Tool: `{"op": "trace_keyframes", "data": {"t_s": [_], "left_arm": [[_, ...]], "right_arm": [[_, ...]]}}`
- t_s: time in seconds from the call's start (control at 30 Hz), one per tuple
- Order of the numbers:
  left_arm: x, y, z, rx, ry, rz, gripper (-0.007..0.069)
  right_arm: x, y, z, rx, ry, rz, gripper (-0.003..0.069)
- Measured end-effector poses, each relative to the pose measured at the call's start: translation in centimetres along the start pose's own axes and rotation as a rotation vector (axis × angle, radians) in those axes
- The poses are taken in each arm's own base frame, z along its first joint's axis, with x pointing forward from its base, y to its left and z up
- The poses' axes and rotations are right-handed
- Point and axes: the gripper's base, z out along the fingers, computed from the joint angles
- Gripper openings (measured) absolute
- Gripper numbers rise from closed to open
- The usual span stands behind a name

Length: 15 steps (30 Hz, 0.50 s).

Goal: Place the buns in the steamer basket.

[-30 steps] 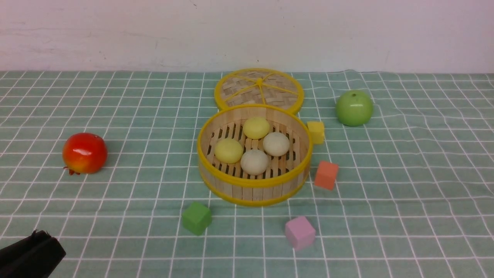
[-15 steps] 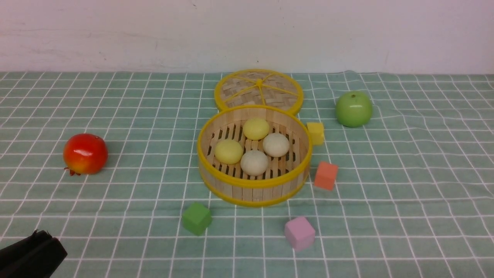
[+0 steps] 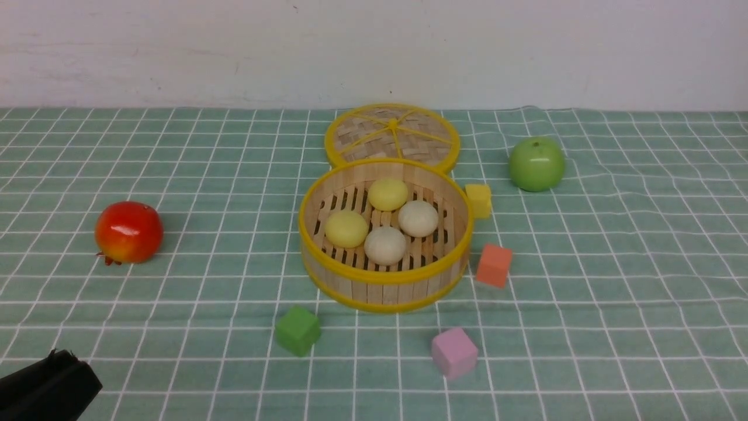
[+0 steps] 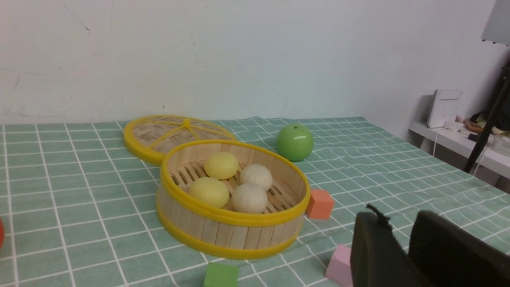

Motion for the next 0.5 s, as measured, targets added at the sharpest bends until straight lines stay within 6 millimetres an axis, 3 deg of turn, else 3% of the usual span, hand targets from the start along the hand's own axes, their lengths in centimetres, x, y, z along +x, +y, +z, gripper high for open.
{"op": "trace_keyframes", "data": {"t_s": [0.5], "left_arm": [[0.0,0.0,0.0,0.0,0.0,0.0,0.015]], "right_arm": [[0.0,0.0,0.0,0.0,0.0,0.0,0.0041]]}}
